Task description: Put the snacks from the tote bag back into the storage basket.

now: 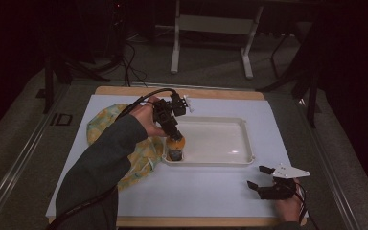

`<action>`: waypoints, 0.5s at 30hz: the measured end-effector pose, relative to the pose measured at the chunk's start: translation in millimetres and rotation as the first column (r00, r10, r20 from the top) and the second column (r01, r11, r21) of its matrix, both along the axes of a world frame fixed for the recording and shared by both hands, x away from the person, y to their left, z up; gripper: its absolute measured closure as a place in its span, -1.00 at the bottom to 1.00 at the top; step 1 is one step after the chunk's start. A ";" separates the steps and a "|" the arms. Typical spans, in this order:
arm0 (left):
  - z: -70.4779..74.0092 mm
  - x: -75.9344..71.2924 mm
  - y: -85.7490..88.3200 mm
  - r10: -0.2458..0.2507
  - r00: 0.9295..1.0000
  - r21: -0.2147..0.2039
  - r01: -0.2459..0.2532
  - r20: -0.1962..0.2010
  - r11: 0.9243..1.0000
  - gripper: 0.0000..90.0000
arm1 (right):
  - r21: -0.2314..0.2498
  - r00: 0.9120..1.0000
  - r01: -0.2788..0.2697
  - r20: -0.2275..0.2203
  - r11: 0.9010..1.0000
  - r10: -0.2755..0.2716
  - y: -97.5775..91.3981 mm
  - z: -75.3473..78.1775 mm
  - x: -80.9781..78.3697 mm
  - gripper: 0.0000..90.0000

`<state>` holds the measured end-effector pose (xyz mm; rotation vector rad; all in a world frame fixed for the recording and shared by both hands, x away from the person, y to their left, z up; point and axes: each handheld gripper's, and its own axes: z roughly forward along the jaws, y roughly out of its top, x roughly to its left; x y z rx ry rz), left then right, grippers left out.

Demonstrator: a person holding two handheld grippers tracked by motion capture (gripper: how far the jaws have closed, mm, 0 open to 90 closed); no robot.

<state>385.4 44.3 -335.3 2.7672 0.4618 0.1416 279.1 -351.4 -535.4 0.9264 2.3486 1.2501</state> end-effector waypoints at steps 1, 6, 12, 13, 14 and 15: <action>1.1 -1.2 0.8 0.000 1.000 -0.009 0.000 0.006 1.000 0.02 | 0.000 1.000 0.000 0.000 1.000 0.000 0.0 0.0 0.1 -0.61; 5.4 -5.9 6.0 -0.009 1.000 -0.043 0.010 0.029 0.999 0.02 | 0.000 1.000 0.001 0.000 1.000 -0.001 0.0 0.0 0.1 -0.61; 10.1 -12.6 15.5 -0.003 0.998 -0.082 0.008 0.057 0.997 0.01 | 0.001 1.000 0.001 0.000 1.000 -0.001 -0.1 0.0 0.0 -0.61; 10.8 -14.8 18.5 0.002 0.998 -0.099 0.004 0.062 0.995 0.01 | 0.001 1.000 0.001 0.000 1.000 -0.001 -0.1 0.0 0.1 -0.61; 11.2 -16.1 20.8 0.002 0.998 -0.109 0.006 0.065 0.994 0.01 | 0.002 1.000 0.001 0.000 1.000 -0.001 -0.1 0.0 0.0 -0.61; 11.6 -18.6 25.4 0.004 0.998 -0.131 0.005 0.069 0.991 0.01 | 0.002 1.000 0.001 0.001 1.000 -0.001 -0.1 0.0 -0.1 -0.61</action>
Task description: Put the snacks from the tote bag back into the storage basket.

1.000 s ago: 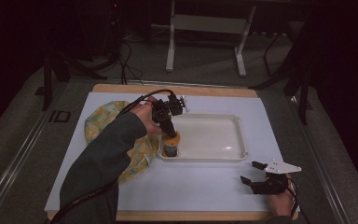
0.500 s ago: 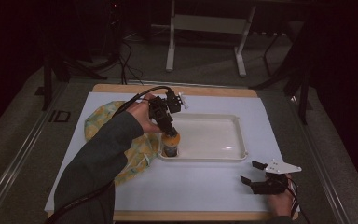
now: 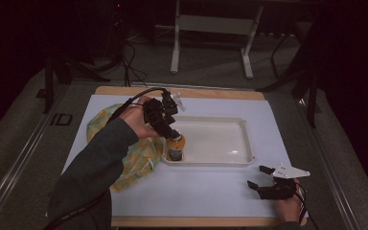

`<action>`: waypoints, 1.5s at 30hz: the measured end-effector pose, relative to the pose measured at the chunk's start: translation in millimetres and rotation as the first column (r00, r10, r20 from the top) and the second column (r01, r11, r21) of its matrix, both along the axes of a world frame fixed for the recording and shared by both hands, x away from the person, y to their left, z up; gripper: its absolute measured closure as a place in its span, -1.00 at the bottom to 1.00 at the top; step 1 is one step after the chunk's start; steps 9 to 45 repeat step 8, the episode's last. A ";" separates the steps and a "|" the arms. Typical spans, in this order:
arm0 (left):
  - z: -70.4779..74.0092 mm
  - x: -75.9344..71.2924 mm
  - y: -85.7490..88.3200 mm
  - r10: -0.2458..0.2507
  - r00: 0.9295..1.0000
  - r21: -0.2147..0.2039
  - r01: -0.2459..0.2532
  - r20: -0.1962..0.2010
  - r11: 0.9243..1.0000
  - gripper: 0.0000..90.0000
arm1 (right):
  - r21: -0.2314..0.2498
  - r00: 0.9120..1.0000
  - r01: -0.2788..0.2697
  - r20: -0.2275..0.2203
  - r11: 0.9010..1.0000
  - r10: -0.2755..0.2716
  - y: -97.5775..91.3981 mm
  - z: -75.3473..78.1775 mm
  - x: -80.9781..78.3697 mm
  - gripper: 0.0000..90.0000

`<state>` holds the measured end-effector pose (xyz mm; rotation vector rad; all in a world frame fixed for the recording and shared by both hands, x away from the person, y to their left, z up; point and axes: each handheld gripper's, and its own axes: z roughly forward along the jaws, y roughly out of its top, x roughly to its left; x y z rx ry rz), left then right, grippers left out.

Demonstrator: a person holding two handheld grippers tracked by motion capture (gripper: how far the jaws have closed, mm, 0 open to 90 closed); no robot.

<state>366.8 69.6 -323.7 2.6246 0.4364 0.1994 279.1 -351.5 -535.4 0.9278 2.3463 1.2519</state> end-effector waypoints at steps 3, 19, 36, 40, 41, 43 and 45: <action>-1.1 -4.5 9.8 0.004 1.000 -0.024 -0.004 0.010 1.000 0.01 | -0.002 1.000 0.002 0.001 1.000 -0.002 0.2 0.0 -0.2 -0.61; -5.2 -11.5 27.5 0.034 0.999 -0.067 -0.033 0.022 0.997 0.01 | -0.002 1.000 0.002 0.000 1.000 -0.002 0.1 0.0 0.1 -0.61; -5.2 -11.5 27.5 0.034 0.999 -0.067 -0.033 0.022 0.997 0.01 | -0.002 1.000 0.002 0.000 1.000 -0.002 0.1 0.0 0.1 -0.61; -5.2 -11.5 27.5 0.034 0.999 -0.067 -0.033 0.022 0.997 0.01 | -0.002 1.000 0.002 0.000 1.000 -0.002 0.1 0.0 0.1 -0.61; -5.2 -11.5 27.5 0.034 0.999 -0.067 -0.033 0.022 0.997 0.01 | -0.002 1.000 0.002 0.000 1.000 -0.002 0.1 0.0 0.1 -0.61; -5.2 -11.5 27.5 0.034 0.999 -0.067 -0.033 0.022 0.997 0.01 | -0.002 1.000 0.002 0.000 1.000 -0.002 0.1 0.0 0.1 -0.61; -5.2 -11.5 27.5 0.034 0.999 -0.067 -0.033 0.022 0.997 0.01 | -0.002 1.000 0.002 0.000 1.000 -0.002 0.1 0.0 0.1 -0.61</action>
